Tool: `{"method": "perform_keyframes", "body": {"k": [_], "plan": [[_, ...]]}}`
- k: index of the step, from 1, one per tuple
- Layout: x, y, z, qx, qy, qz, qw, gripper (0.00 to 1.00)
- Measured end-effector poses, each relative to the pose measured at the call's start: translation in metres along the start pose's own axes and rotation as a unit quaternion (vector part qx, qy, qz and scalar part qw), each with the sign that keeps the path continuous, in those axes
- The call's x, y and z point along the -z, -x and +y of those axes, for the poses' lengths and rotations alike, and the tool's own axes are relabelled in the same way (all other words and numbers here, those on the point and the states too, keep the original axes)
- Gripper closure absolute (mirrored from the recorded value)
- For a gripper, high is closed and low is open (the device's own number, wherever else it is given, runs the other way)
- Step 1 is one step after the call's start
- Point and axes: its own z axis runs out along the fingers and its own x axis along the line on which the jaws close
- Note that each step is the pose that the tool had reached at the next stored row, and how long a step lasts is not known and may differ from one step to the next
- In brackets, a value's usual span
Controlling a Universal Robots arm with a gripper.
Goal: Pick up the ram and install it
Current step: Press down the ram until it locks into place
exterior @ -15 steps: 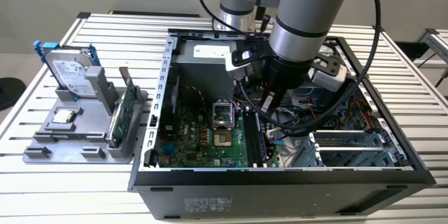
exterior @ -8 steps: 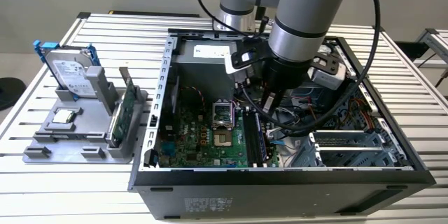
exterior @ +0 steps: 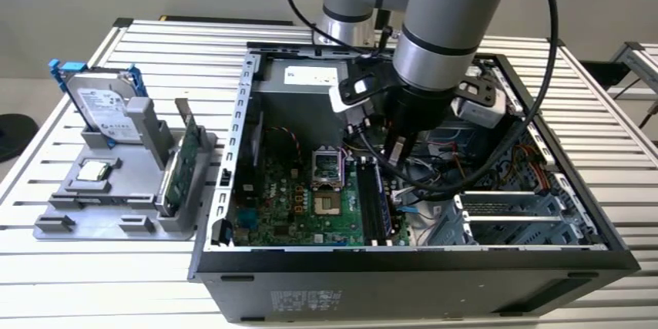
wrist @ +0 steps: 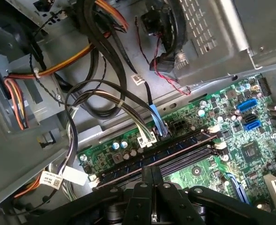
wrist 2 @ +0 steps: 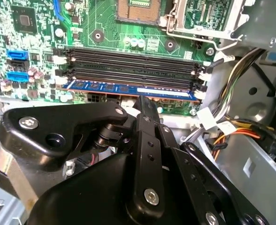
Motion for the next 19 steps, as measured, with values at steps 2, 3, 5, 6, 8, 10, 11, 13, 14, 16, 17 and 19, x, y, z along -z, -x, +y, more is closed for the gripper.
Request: {"method": "perform_keyframes", "body": {"k": [2, 3, 5, 6, 8, 10, 11, 13, 14, 16, 17, 19], "plan": [[-0.0002, -0.0003, -0.0003, 0.010, 0.0004, -0.0001, 1.0000, 1.00], [-0.0004, -0.0004, -0.0005, 0.015, 0.0006, -0.0001, 0.9999, 1.00], [-0.0007, -0.0006, -0.0008, 0.024, 0.0011, -0.0002, 0.9997, 1.00], [-0.0009, -0.0007, -0.0009, 0.029, 0.0013, -0.0002, 0.9996, 1.00], [-0.0012, -0.0010, -0.0012, 0.038, 0.0017, -0.0003, 0.9993, 1.00], [-0.0016, -0.0015, -0.0014, 0.046, 0.0021, -0.0004, 0.9989, 1.00], [-0.0019, -0.0017, -0.0015, 0.050, 0.0022, -0.0004, 0.9987, 1.00], [-0.0024, -0.0021, -0.0018, 0.058, 0.0026, -0.0004, 0.9983, 1.00], [-0.0027, -0.0022, -0.0019, 0.063, 0.0028, -0.0005, 0.9980, 1.00], [-0.0035, -0.0025, -0.0021, 0.071, 0.0031, -0.0006, 0.9974, 1.00], [-0.0039, -0.0025, -0.0021, 0.076, 0.0033, -0.0005, 0.9971, 1.00], [-0.0053, -0.0027, -0.0022, 0.084, 0.0036, -0.0004, 0.9965, 1.00]]}}
